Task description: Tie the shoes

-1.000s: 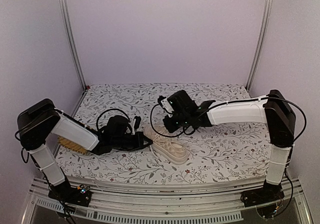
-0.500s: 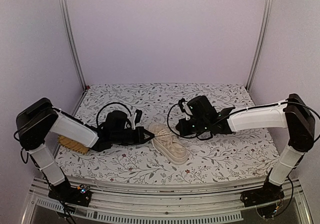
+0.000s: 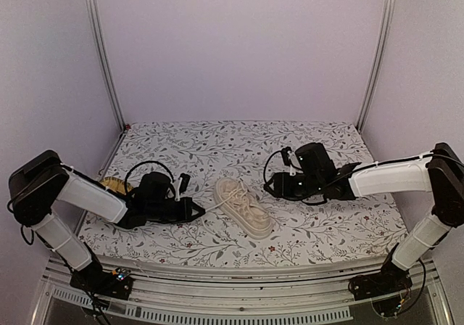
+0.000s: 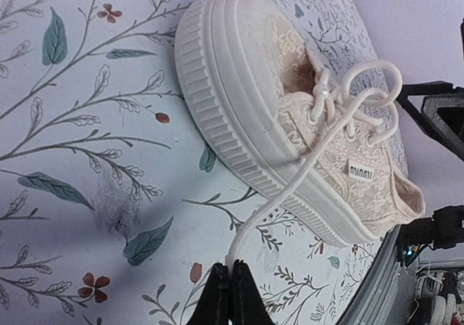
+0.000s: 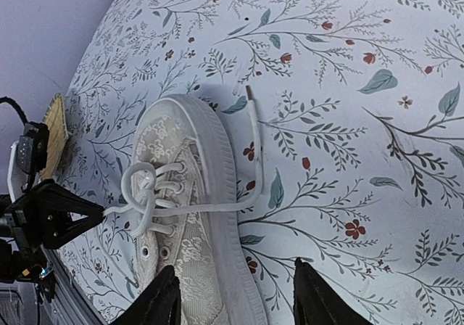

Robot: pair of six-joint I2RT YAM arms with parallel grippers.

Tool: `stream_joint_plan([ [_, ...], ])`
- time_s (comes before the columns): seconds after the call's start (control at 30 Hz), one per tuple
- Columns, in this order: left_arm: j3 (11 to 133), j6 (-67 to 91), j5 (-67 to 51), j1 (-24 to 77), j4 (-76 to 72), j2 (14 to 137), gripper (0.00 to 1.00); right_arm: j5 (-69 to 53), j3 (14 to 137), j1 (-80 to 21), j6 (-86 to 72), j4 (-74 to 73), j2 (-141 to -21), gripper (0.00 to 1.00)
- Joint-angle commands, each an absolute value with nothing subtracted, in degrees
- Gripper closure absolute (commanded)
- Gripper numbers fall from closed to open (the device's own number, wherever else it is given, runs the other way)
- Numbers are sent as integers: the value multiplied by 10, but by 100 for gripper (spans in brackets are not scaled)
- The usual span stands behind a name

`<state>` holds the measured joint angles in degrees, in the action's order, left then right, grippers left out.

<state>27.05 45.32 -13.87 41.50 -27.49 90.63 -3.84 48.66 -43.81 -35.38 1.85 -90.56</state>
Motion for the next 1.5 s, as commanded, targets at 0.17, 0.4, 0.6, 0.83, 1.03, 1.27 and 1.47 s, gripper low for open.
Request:
stream_joint_plan([
  [0.17,267,469,-120,410,-272,888,100,-201,509,-398,-191,133,-963,49],
  [0.4,277,478,-125,410,-278,893,100,-320,526,-372,-38,149,-1026,50],
  [0.6,282,481,-126,410,-275,902,100,-357,551,-370,25,161,-1069,50],
  [0.83,296,480,-126,410,-276,919,100,-394,599,-370,52,163,-1135,50],
  [1.03,311,475,-130,406,-270,930,100,-496,641,-371,78,129,-1183,54],
  [1.27,303,480,-92,395,-257,902,100,-427,600,-367,50,140,-1129,98],
  [1.47,273,486,-60,381,-216,830,100,-267,521,-359,7,129,-1010,98],
])
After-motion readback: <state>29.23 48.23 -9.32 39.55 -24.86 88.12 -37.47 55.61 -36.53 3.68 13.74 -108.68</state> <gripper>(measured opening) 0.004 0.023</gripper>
